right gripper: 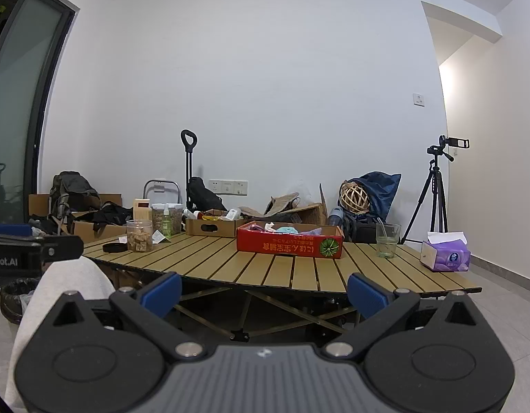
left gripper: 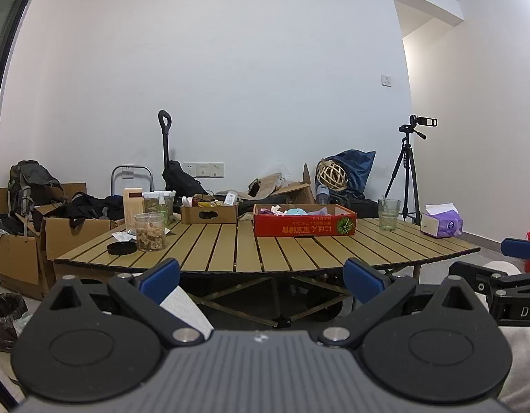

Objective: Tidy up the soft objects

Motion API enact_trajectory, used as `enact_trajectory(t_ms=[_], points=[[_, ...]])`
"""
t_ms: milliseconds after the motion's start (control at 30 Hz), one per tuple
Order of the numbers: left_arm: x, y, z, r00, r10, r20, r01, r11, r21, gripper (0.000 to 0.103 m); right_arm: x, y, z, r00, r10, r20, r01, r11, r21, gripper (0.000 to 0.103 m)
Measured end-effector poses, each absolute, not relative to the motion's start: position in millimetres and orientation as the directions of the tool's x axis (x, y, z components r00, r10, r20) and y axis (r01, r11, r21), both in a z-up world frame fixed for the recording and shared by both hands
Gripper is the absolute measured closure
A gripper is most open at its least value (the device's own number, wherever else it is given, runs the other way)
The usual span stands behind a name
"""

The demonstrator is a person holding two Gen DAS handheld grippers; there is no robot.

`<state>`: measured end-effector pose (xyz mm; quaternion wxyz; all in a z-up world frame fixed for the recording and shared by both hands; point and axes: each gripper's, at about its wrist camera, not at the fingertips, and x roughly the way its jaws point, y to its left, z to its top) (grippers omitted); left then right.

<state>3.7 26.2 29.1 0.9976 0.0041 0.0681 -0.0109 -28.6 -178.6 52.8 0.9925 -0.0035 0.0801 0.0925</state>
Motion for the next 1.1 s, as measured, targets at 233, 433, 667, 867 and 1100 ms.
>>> enact_trajectory(t_ms=[233,433,667,867,1100], points=[[4.3,28.0,28.4,0.991,-0.025,-0.133,0.026,1.000,0.007,0.000,-28.7,-178.7,52.7,0.970,0.183,-0.159,-0.184,0.983,0.007,0.000],[2.7,28.3,28.8,0.991,-0.025,-0.133,0.026,1.000,0.007,0.000,-29.7,-178.0,53.1,0.972,0.180,-0.153,-0.181,0.983,0.008,0.000],[0.7,27.4,30.8,0.993,-0.023,-0.116,0.022,1.000,-0.004,0.000,-32.2,-178.2,56.8,0.978,0.170,-0.121,-0.169,0.985,0.019,0.000],[-0.5,23.9,30.9,0.994,-0.028,-0.108,0.028,1.000,0.002,0.000,-32.9,-176.2,56.8,0.979,0.168,-0.117,-0.166,0.986,0.021,0.000],[0.4,23.8,32.6,0.995,-0.029,-0.100,0.029,1.000,-0.002,0.000,-31.5,-173.8,57.0,0.978,0.170,-0.117,-0.169,0.985,0.017,0.000]])
